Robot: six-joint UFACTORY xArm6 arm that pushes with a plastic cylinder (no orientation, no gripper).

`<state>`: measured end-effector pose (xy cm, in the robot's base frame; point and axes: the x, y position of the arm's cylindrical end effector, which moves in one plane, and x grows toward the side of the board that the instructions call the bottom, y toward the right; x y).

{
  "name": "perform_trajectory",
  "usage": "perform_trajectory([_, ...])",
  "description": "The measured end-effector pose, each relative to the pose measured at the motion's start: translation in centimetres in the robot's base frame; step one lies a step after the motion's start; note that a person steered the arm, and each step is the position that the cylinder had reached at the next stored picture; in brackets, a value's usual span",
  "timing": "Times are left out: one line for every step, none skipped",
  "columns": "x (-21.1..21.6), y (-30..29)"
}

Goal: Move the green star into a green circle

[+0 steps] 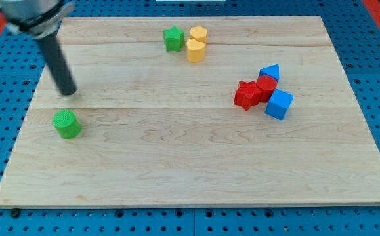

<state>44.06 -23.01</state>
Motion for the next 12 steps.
perform_trajectory([5.5, 3.8])
perform_trajectory([-2.9, 3.0])
perform_trajectory([-14.7, 9.5])
perform_trajectory([-23.0, 12.5])
perform_trajectory([-20.3, 17.6])
perform_trajectory([-10.9, 21.7])
perform_trajectory([-8.5, 21.5])
perform_trajectory([-12.2, 22.6])
perform_trajectory([-7.9, 27.6])
perform_trajectory([-3.2, 19.2])
perform_trajectory([3.2, 16.2])
perform_trajectory([-2.7, 16.9])
